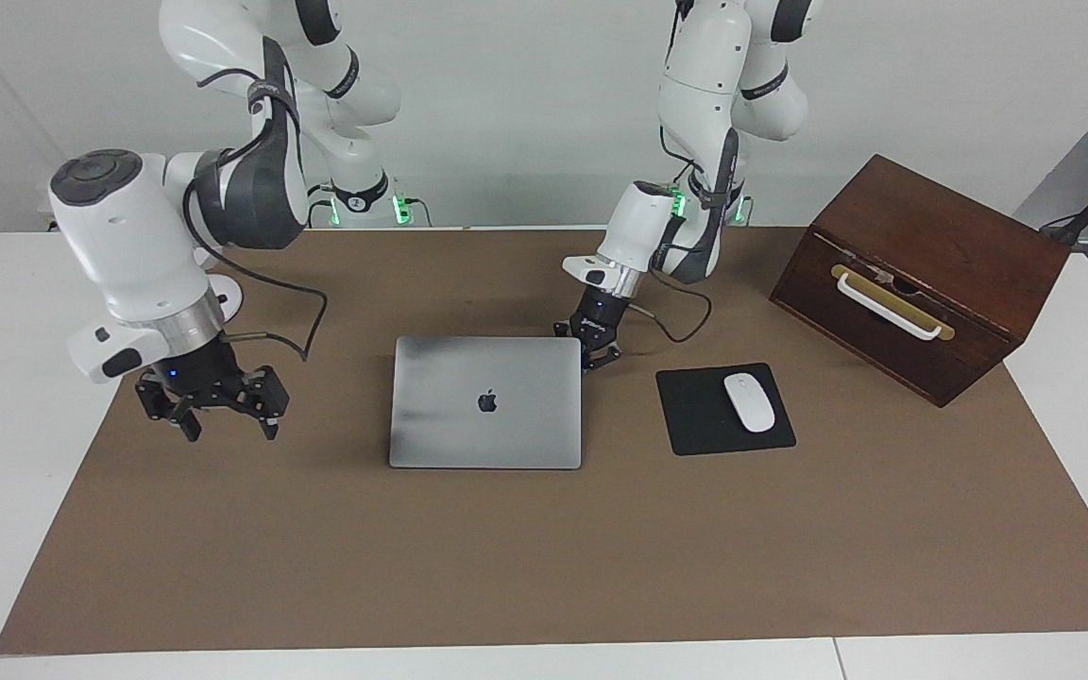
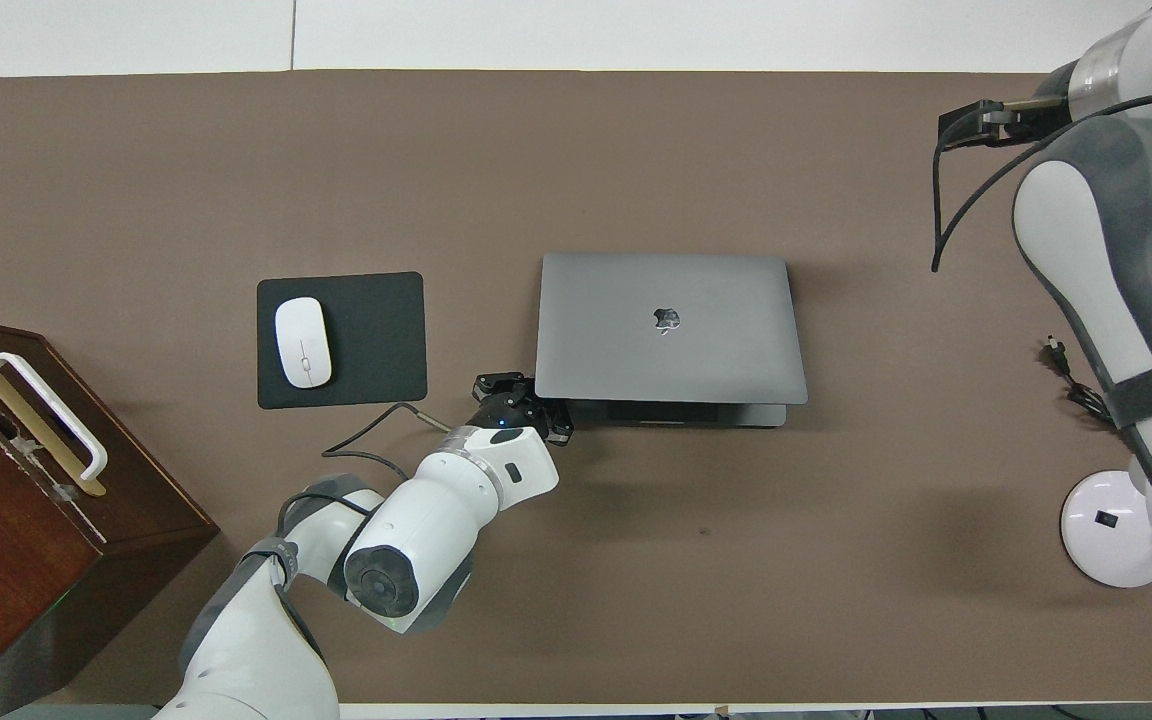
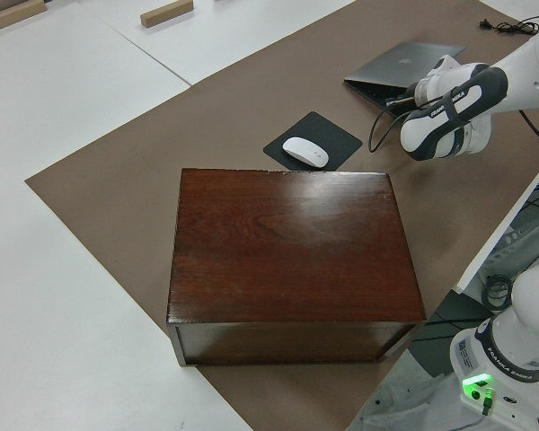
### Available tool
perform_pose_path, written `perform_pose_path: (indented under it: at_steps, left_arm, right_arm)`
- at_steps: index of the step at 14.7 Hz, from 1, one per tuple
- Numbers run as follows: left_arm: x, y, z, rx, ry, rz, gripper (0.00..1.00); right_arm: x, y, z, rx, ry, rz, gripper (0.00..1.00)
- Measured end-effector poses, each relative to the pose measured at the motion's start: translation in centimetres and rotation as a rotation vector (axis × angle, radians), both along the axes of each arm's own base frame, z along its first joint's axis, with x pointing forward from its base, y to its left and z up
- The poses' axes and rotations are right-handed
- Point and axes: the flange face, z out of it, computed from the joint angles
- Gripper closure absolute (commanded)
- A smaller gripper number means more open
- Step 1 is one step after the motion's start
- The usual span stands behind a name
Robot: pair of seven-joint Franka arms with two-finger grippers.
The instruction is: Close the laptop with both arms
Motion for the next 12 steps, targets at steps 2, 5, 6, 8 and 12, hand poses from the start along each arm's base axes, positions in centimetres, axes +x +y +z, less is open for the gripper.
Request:
perform_pose_path:
  at_steps: [2, 5, 6, 8, 12]
  left_arm:
    - [0.1, 0.5, 0.1, 0.003, 0.005, 0.012, 1.0]
    - [0.4, 1.1, 0.7, 0.024, 0.049, 0.033, 1.0]
    - [0.6, 1.3, 1.3, 0.032, 0.068, 0.041, 1.0]
    - [1.1, 2.0, 3.3, 0.053, 0.107, 0.06, 1.0]
    - [1.5, 3.9, 8.0, 0.098, 0.195, 0.092, 1.0]
  right_arm:
    - [-1.1, 0.1, 1.9, -0.002, 0.013, 0.005, 0.0]
    - [-3.2, 0.2, 4.6, -0.002, 0.055, 0.004, 0.0]
    - [-4.2, 0.2, 5.8, -0.002, 0.066, 0.003, 0.0]
    - [-6.7, 0.0, 9.3, -0.002, 0.078, -0.002, 0.0]
    - [-10.7, -1.6, 14.3, 0.002, 0.065, -0.031, 0.0]
